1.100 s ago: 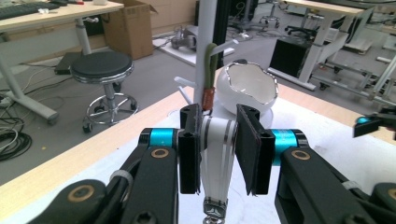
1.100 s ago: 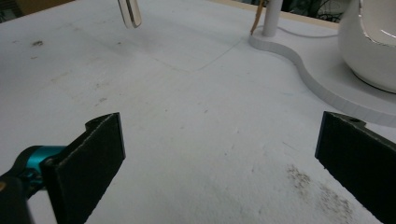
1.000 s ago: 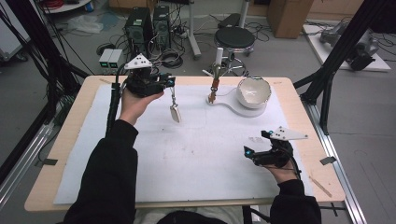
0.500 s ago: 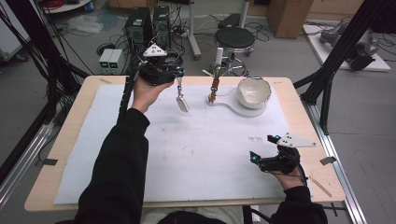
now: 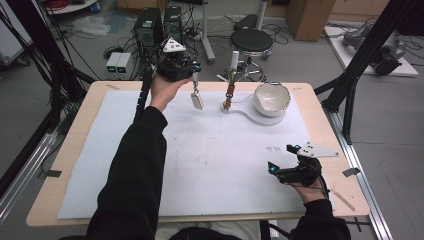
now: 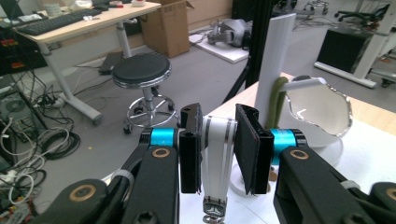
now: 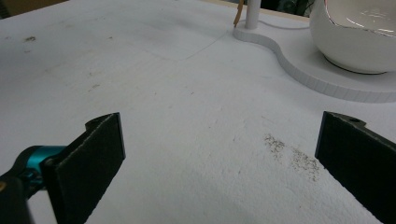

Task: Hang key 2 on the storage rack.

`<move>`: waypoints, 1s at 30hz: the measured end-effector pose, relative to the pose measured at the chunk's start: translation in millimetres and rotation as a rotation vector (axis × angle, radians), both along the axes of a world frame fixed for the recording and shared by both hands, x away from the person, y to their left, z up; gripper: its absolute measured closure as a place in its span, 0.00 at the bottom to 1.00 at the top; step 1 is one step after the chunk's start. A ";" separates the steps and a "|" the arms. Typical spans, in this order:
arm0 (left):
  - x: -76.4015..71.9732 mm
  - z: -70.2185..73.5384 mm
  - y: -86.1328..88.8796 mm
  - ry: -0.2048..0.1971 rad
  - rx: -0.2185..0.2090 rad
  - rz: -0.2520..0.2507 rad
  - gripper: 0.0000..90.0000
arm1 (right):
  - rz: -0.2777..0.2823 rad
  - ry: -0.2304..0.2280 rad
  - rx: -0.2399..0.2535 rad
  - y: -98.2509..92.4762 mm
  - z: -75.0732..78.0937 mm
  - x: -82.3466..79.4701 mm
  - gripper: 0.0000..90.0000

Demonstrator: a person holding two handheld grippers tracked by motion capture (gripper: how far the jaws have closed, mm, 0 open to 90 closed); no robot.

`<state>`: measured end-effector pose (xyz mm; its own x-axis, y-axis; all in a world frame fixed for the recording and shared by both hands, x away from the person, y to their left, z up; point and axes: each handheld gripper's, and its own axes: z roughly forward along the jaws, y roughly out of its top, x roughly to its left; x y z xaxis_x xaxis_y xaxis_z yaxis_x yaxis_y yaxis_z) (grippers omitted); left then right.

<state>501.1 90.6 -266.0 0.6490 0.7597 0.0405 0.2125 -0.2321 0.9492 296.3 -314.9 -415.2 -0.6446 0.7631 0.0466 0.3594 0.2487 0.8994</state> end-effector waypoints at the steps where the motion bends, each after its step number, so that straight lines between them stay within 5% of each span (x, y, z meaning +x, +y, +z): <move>1: 1.9 0.6 -1.0 0.001 -0.008 0.003 0.80 | 0.000 0.000 0.002 -0.1 0.0 0.2 0.01; 8: 13.8 7.9 -15.1 0.005 -0.014 -0.015 0.80 | 0.008 -0.006 0.003 -0.7 -0.9 1.1 0.01; 21: 45.4 15.5 -41.7 0.004 0.057 -0.005 0.80 | -0.007 0.008 0.011 -1.3 -1.4 2.3 0.01; 30: 45.9 14.3 -53.1 -0.027 -0.009 -0.005 0.80 | -0.003 0.014 0.001 -0.7 -3.7 3.3 0.01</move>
